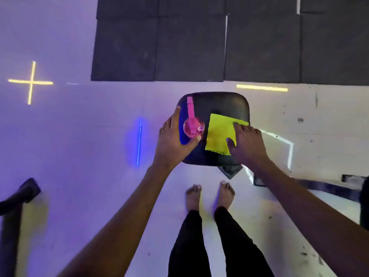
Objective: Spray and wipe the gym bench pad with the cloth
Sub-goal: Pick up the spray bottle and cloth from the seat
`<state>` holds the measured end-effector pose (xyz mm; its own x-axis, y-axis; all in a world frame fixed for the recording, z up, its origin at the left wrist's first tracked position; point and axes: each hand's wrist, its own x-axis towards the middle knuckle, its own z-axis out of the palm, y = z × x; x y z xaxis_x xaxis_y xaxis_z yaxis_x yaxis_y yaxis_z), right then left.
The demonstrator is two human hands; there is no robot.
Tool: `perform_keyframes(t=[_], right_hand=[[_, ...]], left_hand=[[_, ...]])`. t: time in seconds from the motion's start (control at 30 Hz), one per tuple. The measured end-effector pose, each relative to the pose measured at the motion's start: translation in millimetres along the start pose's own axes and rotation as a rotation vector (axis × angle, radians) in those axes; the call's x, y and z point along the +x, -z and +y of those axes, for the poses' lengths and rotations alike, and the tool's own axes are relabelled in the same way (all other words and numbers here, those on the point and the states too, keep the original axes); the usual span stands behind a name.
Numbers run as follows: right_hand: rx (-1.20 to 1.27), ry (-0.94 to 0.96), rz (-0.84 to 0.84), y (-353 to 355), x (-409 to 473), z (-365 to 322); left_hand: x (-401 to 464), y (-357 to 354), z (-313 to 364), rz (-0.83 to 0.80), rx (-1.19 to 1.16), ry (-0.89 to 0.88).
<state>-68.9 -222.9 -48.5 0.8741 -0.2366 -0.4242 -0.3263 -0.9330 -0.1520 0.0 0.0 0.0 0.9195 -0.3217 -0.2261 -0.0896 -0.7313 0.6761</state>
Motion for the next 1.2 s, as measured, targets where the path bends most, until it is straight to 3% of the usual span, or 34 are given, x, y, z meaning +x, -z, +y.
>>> perform_keyframes(t=[0.17, 0.33, 0.53, 0.77, 0.93, 1.2], right_hand=[[0.012, -0.008, -0.053, -35, 63, 3], [-0.018, -0.012, -0.042, -55, 96, 3], [0.171, -0.078, -0.063, -45, 92, 12], [0.436, -0.146, -0.074, 8, 5, 22], [0.600, -0.265, 0.126, 59, -92, 35], [0.802, -0.519, 0.393, 110, -256, 79]], left_hand=[[31, -26, -10, -0.002, -0.122, -0.004], [36, -44, -11, 0.135, -0.221, 0.021], [29, -40, 1, 0.128, -0.100, 0.031], [-8, -9, 44, -0.020, -0.172, -0.012], [-46, 14, 103, -0.111, -0.105, -0.124], [-115, 6, 196, -0.266, -0.184, -0.367]])
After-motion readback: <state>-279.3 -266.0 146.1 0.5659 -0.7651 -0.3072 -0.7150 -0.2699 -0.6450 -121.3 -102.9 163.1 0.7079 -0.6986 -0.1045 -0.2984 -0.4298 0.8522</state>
